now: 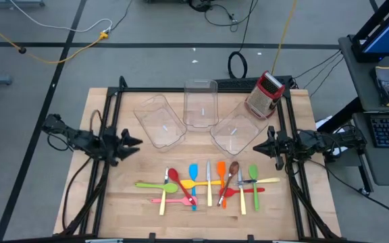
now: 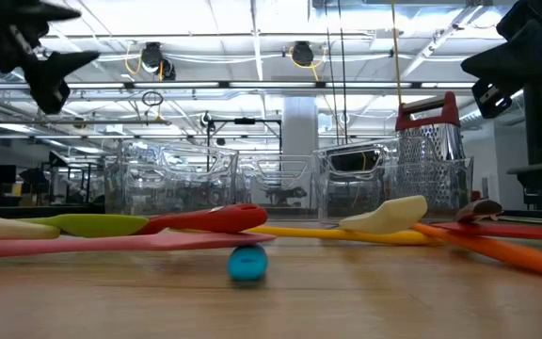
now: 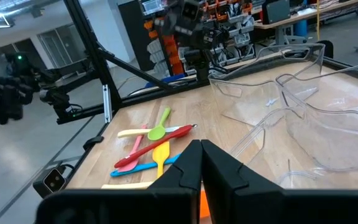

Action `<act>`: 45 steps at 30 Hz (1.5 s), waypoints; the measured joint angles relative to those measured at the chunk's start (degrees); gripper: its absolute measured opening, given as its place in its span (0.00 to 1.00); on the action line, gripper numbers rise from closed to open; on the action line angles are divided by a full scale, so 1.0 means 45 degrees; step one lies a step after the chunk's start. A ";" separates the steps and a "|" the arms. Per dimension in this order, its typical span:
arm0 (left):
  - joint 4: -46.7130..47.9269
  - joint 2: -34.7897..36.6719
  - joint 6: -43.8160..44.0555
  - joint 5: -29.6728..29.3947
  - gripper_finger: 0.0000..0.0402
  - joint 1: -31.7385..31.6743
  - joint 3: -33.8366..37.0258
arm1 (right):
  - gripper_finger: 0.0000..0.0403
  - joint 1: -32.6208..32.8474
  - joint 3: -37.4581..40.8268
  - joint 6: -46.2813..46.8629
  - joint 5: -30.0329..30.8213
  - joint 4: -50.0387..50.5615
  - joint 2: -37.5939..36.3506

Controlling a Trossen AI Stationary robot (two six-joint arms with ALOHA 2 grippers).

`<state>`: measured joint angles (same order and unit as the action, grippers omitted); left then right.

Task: Pick & Place Kitchen Items
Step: Put the green serving spoon into the left transparent bin

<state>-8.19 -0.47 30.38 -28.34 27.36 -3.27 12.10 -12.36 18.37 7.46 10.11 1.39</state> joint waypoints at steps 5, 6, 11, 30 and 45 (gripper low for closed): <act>-0.2098 -0.0004 -0.0554 -0.0961 0.57 0.0012 -0.0002 | 0.01 0.0000 0.0000 0.0000 0.0000 0.0002 0.0003; -0.2282 -0.0004 -0.0942 -0.0950 0.57 0.0016 -0.0005 | 0.01 0.0000 0.0000 0.0000 0.0006 0.0002 0.0002; -0.2087 -0.0039 -0.1250 -0.0731 0.57 0.0041 -0.0005 | 0.01 0.0000 0.0000 0.0000 0.0039 -0.0005 0.0005; 0.8093 -0.8787 0.4857 0.2466 0.57 0.0368 -0.5480 | 0.01 0.0000 0.0000 -0.1320 0.0049 0.0003 0.0005; 1.0800 -1.5265 0.4024 0.4719 0.57 0.0368 -0.7844 | 0.01 0.0000 0.0001 -0.1341 0.0049 0.0005 0.0000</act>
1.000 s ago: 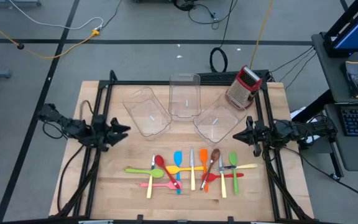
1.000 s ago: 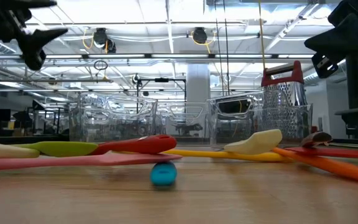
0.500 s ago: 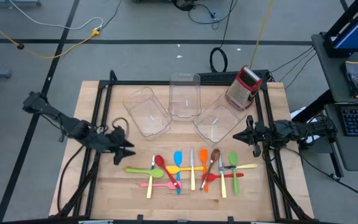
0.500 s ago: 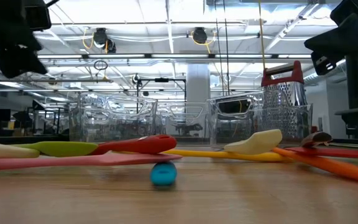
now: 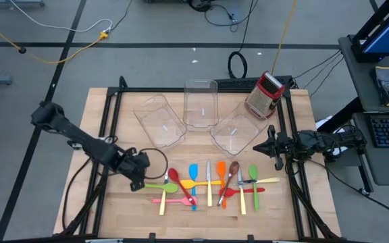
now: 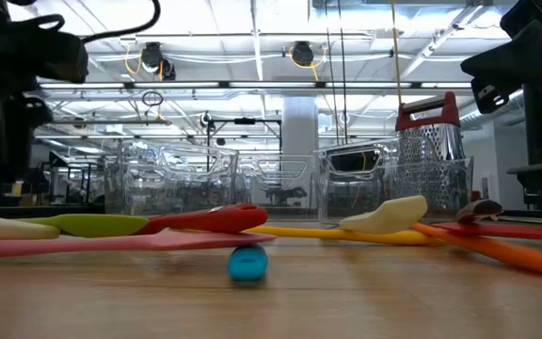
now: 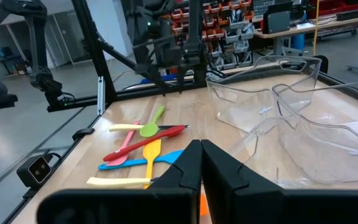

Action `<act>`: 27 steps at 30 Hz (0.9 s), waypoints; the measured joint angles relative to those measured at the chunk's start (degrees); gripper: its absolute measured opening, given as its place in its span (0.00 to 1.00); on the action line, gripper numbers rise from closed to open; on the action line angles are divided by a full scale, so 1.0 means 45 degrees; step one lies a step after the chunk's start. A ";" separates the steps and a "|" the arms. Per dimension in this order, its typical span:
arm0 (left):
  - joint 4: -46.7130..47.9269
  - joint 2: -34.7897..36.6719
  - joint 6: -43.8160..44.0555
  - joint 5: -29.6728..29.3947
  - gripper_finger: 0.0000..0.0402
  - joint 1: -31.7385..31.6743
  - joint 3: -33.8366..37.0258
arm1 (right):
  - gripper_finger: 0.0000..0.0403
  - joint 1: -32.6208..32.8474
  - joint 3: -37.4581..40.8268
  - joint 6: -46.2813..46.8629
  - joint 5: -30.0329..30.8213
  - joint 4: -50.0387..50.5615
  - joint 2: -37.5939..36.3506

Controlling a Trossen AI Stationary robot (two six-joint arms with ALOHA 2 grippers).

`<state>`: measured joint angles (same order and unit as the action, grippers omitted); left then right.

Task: Pick & Place Kitchen Items
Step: Put the green serving spoon into the left transparent bin

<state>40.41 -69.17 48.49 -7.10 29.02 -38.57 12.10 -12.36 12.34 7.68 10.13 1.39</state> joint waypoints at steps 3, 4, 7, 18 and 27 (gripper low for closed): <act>-0.0461 -0.0310 0.0209 0.0932 0.57 0.0000 -0.0005 | 0.01 0.0000 0.0002 0.0000 0.0003 -0.0005 0.0005; -0.0547 -0.0372 0.0140 0.1101 0.57 0.0000 -0.0005 | 0.01 0.0000 0.0004 0.0000 0.0000 -0.0005 0.0005; -0.0656 -0.0408 -0.0026 0.1358 0.57 0.0005 -0.0005 | 0.01 0.0000 0.0000 0.0000 0.0000 -0.0004 0.0004; -0.1075 -0.0364 0.1609 0.1270 0.57 -0.0005 -0.0005 | 0.01 0.0000 0.0004 -0.0002 0.0000 -0.0005 0.0003; -0.1574 -0.0364 0.2006 -0.0069 0.57 0.0000 0.0000 | 0.01 0.0000 0.0004 -0.0005 0.0000 -0.0005 0.0002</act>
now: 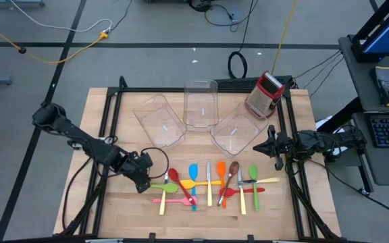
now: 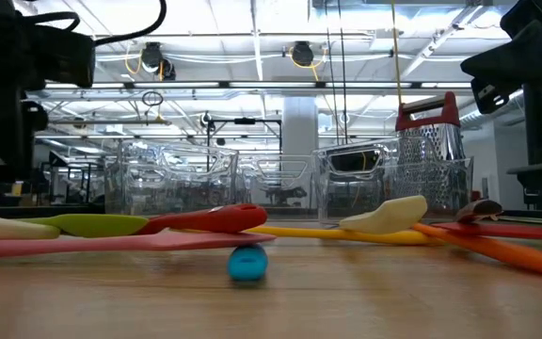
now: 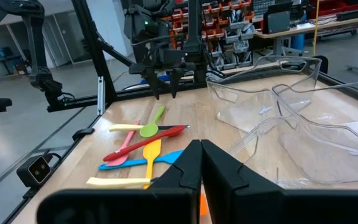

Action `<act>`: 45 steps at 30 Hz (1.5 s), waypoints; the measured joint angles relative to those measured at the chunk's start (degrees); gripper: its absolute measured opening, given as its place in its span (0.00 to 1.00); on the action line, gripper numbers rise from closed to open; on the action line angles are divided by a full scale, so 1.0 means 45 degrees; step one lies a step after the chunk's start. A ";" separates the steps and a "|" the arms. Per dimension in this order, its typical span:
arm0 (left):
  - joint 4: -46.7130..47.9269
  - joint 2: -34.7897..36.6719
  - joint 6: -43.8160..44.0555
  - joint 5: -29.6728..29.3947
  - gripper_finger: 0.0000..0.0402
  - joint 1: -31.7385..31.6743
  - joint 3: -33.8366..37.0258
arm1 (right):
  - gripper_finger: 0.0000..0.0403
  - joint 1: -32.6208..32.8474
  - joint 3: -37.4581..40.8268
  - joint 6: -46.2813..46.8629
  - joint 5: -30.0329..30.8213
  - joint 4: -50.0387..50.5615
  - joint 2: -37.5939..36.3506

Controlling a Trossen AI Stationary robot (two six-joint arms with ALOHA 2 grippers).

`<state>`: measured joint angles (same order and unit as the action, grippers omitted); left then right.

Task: Pick & Place Kitchen Items
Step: Put the green serving spoon into the left transparent bin

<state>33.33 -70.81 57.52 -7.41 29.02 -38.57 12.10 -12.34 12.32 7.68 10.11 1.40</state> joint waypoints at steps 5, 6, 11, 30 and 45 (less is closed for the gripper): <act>-0.0398 0.0000 -0.0695 -0.0431 0.57 0.0005 0.0000 | 0.01 0.0000 0.0000 0.0005 0.0000 0.0005 0.0002; -0.0568 0.0000 -0.0986 -0.0300 0.57 0.0038 0.0000 | 0.01 0.0000 0.0000 0.0003 0.0000 0.0005 0.0002; -0.1663 -0.0019 -0.2597 -0.0173 0.57 0.0440 0.0000 | 0.01 0.0000 0.0000 0.0005 0.0000 0.0000 0.0002; -0.2340 -0.3180 -0.3378 0.0570 0.57 0.1214 0.0005 | 0.01 0.0000 0.0005 0.0000 0.0000 0.0001 0.0002; -0.2483 -0.3944 -0.1666 -0.0002 0.57 0.1248 -0.0026 | 0.01 0.0000 0.0005 0.0002 0.0003 0.0007 0.0001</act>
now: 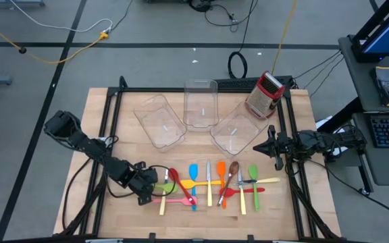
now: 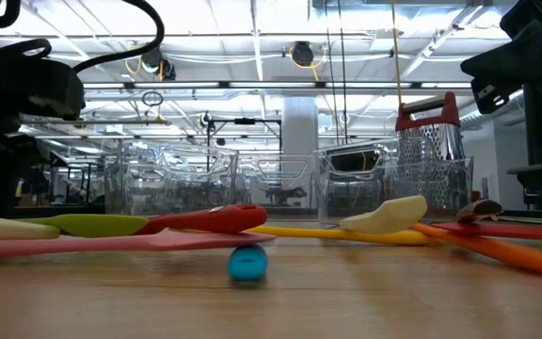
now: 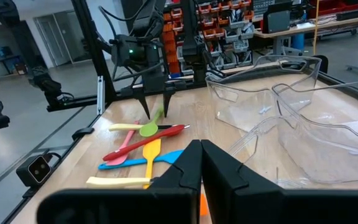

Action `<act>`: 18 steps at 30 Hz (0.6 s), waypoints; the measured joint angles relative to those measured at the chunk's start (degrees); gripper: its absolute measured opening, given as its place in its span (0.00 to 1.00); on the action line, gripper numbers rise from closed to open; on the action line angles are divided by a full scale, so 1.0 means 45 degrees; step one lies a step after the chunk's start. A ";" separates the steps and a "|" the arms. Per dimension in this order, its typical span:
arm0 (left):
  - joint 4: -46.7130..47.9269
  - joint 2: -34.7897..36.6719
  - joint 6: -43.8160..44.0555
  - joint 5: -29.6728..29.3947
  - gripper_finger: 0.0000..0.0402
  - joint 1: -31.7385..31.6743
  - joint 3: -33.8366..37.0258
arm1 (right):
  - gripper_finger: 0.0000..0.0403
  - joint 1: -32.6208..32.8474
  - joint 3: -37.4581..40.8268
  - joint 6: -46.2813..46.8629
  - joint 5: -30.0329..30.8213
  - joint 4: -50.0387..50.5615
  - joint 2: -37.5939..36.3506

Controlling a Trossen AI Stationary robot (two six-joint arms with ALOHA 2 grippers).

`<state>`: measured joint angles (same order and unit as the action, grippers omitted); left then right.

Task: Pick & Place Kitchen Items
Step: Put the green serving spoon into the left transparent bin

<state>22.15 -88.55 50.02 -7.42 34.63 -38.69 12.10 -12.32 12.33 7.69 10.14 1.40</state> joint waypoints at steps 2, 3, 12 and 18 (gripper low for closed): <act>-0.0013 -0.0005 -0.0010 -0.0064 0.57 0.0034 0.0002 | 0.01 0.0000 0.0000 0.0001 0.0002 -0.0006 -0.0002; -0.0030 -0.0005 -0.0066 -0.0082 0.57 0.0039 0.0003 | 0.01 0.0000 0.0000 0.0000 0.0000 -0.0001 0.0001; 0.0056 -0.0029 -0.2481 -0.0397 0.46 0.0165 0.0026 | 0.01 0.0000 0.0000 0.0002 -0.0003 -0.0003 -0.0002; 0.0052 -0.0049 -0.3091 -0.0627 0.19 0.0220 0.0026 | 0.01 0.0000 0.0000 0.0080 -0.0003 -0.0003 0.0001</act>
<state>22.39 -88.77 36.11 -10.25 35.62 -38.57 12.10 -12.32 12.69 7.68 10.13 1.41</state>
